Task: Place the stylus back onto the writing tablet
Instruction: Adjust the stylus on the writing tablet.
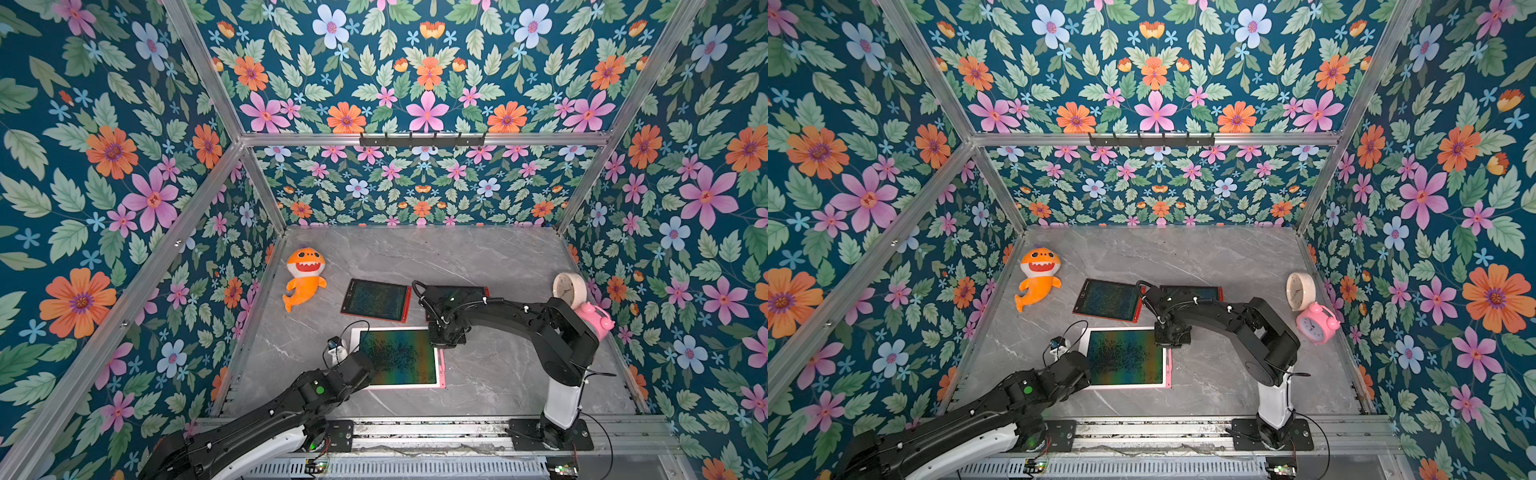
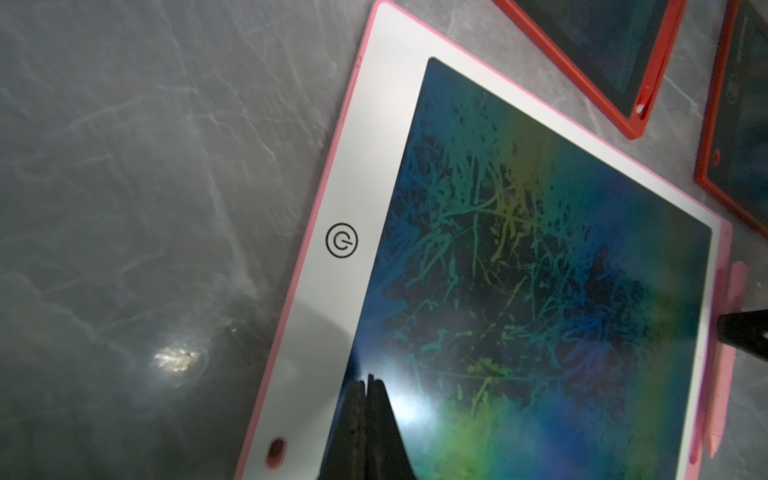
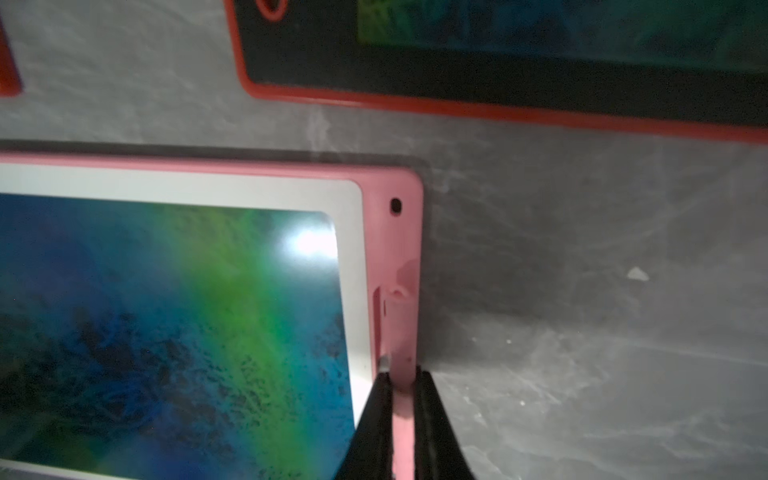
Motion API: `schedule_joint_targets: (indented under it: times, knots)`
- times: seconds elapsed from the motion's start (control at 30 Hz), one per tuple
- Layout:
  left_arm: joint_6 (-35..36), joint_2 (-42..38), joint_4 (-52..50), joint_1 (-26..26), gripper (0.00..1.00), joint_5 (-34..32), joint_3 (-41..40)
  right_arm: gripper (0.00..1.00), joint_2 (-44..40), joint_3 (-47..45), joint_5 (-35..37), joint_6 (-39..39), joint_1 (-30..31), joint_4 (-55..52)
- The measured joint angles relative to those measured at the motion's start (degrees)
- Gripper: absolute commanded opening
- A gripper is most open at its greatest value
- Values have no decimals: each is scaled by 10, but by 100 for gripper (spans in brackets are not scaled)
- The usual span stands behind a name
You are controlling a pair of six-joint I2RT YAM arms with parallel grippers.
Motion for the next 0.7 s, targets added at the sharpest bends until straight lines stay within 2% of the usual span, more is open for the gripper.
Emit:
schedule_joint_targets:
  times: [0.7]
  knots:
    - [35,46,38,24,0,31,0,15,-2,-7,-17,15,-4,18]
